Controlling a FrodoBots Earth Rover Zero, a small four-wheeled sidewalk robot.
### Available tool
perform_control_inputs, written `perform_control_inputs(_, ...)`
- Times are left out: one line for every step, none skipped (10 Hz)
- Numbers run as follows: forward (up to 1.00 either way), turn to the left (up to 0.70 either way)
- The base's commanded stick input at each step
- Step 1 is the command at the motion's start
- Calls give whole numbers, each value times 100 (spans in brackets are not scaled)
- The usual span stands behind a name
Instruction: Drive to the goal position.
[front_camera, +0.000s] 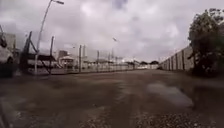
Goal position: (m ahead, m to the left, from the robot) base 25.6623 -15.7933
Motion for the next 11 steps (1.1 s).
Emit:
perform_control_inputs(60,0)
perform_control_inputs(60,0)
perform_control_inputs(60,0)
perform_control_inputs(59,0)
perform_control_inputs(57,0)
perform_control_inputs(60,0)
perform_control_inputs(60,0)
perform_control_inputs(60,0)
perform_control_inputs(60,0)
perform_control_inputs(60,0)
perform_control_inputs(60,0)
